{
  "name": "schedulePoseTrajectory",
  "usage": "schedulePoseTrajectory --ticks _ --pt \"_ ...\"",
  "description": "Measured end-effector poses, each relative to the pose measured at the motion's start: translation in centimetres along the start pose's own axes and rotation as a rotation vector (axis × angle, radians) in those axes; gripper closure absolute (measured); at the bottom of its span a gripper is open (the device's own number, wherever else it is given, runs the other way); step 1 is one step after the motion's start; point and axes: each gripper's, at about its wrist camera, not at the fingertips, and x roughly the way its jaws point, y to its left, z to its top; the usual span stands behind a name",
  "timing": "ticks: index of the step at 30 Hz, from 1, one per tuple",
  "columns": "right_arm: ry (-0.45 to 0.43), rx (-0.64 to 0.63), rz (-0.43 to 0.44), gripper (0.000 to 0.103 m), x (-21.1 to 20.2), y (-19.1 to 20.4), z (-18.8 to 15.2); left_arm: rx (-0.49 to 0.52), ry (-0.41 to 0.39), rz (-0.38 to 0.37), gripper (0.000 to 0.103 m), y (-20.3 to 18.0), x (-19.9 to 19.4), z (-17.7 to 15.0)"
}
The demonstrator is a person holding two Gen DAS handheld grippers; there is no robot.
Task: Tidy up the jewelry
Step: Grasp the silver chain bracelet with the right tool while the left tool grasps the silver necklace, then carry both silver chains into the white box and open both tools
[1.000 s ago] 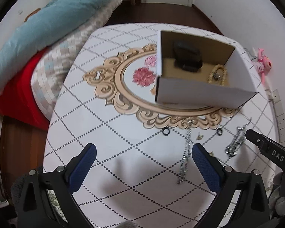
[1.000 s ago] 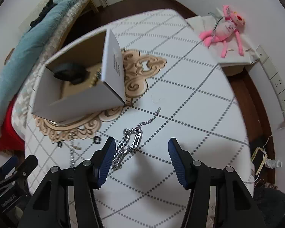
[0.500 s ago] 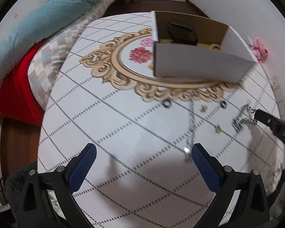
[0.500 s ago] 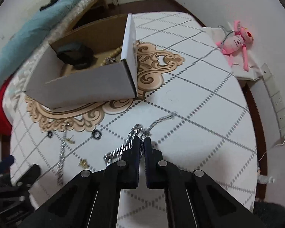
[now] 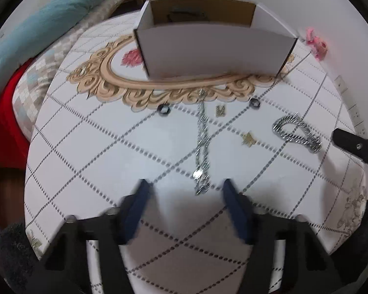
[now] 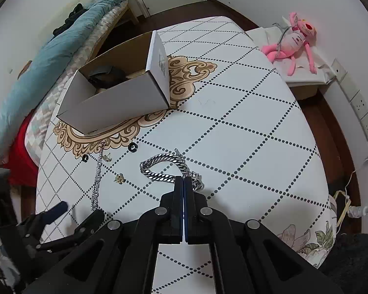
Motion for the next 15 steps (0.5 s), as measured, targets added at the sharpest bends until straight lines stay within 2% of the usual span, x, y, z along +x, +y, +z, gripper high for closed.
schedulePoseTrajectory --ticks 1,2,3,4,6,8,9,13,15 --pt "0.006 0.019 0.017 0.103 0.1 -0.3 0.2 0.019 -0.008 -0.011 0.076 -0.4 -0.1 0.2" --pt "0.020 0.045 0.041 0.103 0.3 -0.7 0.4 0.035 -0.010 -0.014 0.084 -0.7 -0.1 0.3" --pt "0.032 0.068 0.063 0.102 0.5 -1.1 0.6 0.046 -0.008 -0.020 0.096 -0.9 -0.2 0.4" --pt "0.044 0.095 0.082 0.102 0.8 -1.6 0.8 0.052 -0.005 -0.022 0.096 -1.1 -0.2 0.7" --pt "0.053 0.111 0.110 0.093 1.3 -2.0 1.2 0.046 -0.004 -0.044 0.099 -1.1 -0.2 1.0" --pt "0.048 0.100 0.111 0.056 1.8 -1.9 1.4 0.022 -0.005 -0.078 0.099 -0.7 -0.5 1.4" --pt "0.055 0.086 0.107 0.052 2.1 -1.7 1.5 0.013 -0.009 -0.086 0.099 -0.5 -0.6 1.4" --pt "0.071 -0.023 -0.009 0.052 3.7 0.0 1.5 -0.034 -0.033 -0.126 0.099 0.8 -2.1 1.9" --pt "0.067 -0.095 -0.094 0.060 4.0 1.3 1.2 -0.048 -0.049 -0.136 0.099 1.3 -2.8 2.0"
